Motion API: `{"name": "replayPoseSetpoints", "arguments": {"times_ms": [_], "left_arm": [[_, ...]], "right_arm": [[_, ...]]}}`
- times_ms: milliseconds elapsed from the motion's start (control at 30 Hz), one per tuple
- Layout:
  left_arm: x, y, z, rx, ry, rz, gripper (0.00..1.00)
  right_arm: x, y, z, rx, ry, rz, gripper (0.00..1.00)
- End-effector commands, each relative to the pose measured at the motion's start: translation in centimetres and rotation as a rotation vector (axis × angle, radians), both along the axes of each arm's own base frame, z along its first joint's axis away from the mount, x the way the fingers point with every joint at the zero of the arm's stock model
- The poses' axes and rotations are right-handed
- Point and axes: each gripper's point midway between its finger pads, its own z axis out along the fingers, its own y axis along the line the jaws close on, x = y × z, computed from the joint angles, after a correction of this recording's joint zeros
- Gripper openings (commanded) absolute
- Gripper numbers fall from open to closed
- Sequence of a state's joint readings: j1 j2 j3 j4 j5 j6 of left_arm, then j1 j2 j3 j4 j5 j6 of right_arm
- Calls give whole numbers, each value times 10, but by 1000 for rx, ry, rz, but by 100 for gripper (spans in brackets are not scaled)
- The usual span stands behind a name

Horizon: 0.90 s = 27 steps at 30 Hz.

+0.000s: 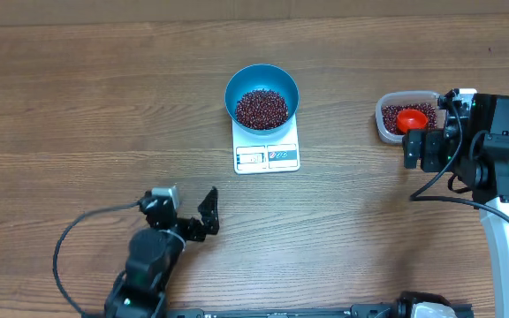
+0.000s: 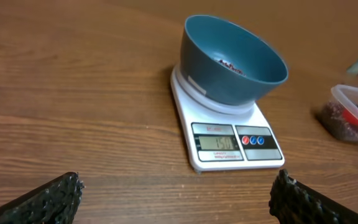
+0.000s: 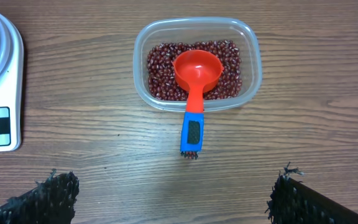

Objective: Scoop item into bowl and weigh 150g on scale

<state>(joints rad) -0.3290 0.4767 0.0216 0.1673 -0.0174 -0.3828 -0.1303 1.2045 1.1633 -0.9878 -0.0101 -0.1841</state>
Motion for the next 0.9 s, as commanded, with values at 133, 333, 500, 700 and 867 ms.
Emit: {"name": "replayPoseSetpoints", "arguments": {"times_ms": [133,333,500,700,867], "left_arm": [[-1,5,22,101,-145,-52,99],[-1,18,20,144,-147,-13,100],[-5,32,10,155,-103,35,99],[-7,47,13,193,-121,84,100],[-7,55,29,242,-201,108,100]], "right_arm": [[5,-2,14,-10,-37,-7,100],[5,-2,14,-10,-37,-7,100],[5,-2,14,-10,-37,-7,100],[5,-2,14,-10,-37,-7,100],[5,-2,14,-10,-37,-7,100]]}}
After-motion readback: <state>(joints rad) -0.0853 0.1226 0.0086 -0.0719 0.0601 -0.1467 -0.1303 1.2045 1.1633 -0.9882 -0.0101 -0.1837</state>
